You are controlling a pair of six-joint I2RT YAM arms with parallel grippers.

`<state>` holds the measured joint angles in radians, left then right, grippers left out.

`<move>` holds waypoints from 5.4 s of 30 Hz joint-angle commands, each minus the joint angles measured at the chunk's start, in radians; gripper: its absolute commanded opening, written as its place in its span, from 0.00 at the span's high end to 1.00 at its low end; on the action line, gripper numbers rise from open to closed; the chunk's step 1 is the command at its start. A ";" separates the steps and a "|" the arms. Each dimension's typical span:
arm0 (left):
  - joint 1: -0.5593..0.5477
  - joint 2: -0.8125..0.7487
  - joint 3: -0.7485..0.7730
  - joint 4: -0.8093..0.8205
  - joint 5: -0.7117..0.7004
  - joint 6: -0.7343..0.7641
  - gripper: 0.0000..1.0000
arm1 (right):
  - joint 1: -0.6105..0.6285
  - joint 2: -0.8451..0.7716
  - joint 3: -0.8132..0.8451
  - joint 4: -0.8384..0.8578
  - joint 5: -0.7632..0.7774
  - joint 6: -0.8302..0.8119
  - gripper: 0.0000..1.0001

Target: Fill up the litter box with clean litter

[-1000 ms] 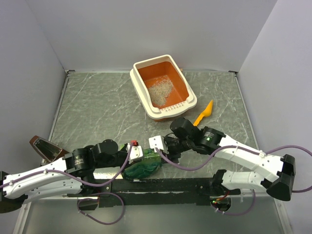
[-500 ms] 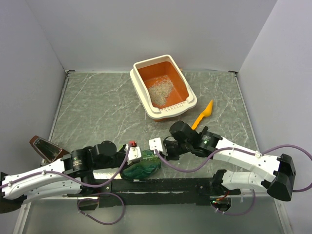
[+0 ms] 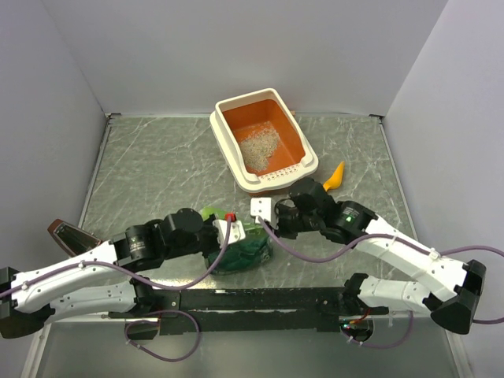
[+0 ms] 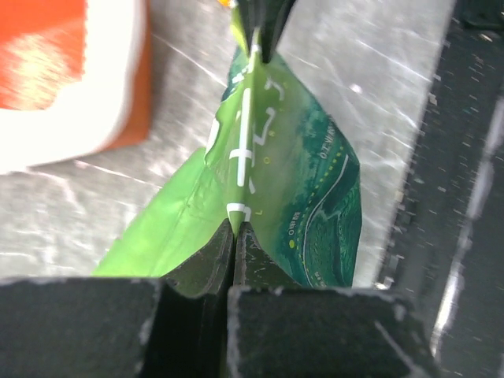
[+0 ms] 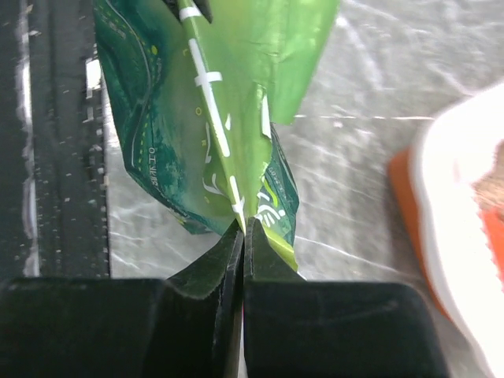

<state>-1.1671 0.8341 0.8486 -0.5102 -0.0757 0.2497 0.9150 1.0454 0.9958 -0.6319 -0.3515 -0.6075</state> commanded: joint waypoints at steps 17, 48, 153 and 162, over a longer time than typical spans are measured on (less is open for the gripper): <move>0.124 0.019 -0.160 0.237 0.093 -0.086 0.99 | -0.036 -0.070 -0.128 0.066 0.124 0.262 0.69; 0.122 -0.044 -0.184 0.280 0.083 -0.109 0.99 | -0.754 -0.226 -0.393 0.087 0.507 1.359 0.37; 0.577 0.186 -0.095 1.277 0.804 -1.104 0.46 | -0.344 -0.183 0.190 0.219 -0.208 0.810 1.00; 0.577 0.200 -0.082 1.225 0.798 -1.064 0.48 | -0.308 -0.165 0.184 0.267 -0.207 0.819 1.00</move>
<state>-0.5941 1.0382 0.7570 0.6693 0.7033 -0.8177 0.5922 0.8867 1.1511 -0.4427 -0.5442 0.2047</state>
